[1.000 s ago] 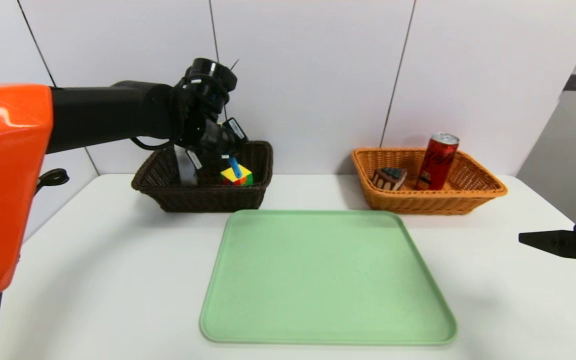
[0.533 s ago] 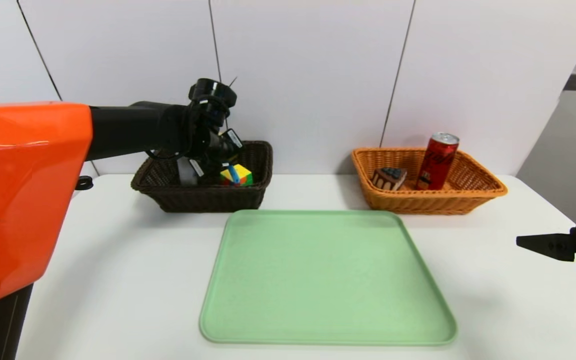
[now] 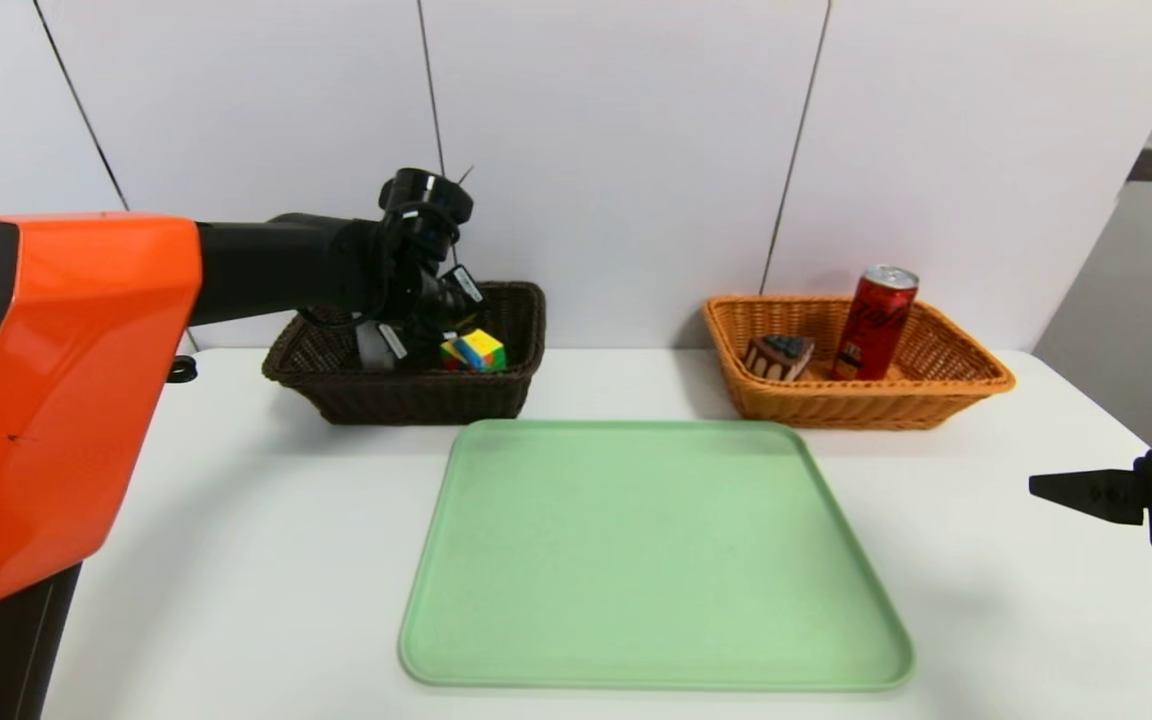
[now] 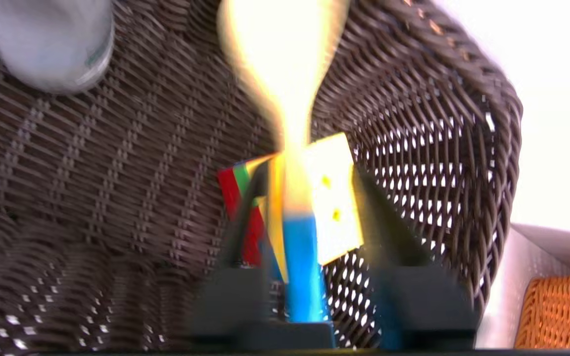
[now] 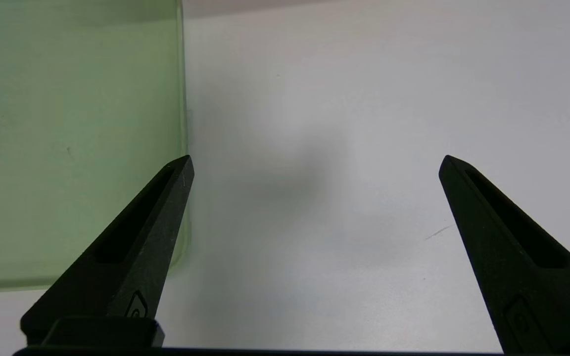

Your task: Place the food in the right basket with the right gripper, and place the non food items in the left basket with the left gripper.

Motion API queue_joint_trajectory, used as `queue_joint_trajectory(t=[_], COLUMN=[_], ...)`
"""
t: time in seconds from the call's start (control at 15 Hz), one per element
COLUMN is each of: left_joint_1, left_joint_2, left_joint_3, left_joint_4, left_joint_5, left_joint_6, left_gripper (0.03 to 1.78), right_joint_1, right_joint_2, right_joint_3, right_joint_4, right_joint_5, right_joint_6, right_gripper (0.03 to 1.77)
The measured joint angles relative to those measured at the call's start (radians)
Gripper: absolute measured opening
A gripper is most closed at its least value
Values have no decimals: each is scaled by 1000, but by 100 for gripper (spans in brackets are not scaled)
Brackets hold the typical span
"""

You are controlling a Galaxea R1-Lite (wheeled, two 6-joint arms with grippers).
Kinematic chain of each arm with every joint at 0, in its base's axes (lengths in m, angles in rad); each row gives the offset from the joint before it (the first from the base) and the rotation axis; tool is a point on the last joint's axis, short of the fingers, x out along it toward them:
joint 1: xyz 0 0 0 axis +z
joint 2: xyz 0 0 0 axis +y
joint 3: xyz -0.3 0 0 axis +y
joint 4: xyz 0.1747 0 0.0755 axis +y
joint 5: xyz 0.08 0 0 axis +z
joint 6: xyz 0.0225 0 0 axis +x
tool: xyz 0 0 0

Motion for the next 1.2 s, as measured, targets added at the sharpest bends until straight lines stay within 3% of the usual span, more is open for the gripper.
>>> queue_joint_trajectory(t=[0.27,0.47,0.6,0.8,1.13,1.2], left_joint_1=[-1,-4,-17,-41,-60,-60], left_joint_2=[-5,-64,-142,-278,-596,-666], left_joint_3=[0,0,2,21,211,266], left_joint_4=[-3,-1,14,57,200,232], left_joint_5=[2,4,3,-11,-204,-205], left_joint_6=[0,16,78,300,773,834], left_gripper=[108,129,138,148,159,160], right_joint_1=[0,0,0,0,0,0], right_joint_2=[0,0,-1,-15,-92,-113], right_joint_3=[0,-1,-10,-38,-49,-52], right_joint_4=[0,0,-1,1,110,134], right_joint_5=[0,-1,-1,5,91,94], right_joint_6=[1,1,0,-27,-193,-213], right_gripper=[171,171,171,171,171,171])
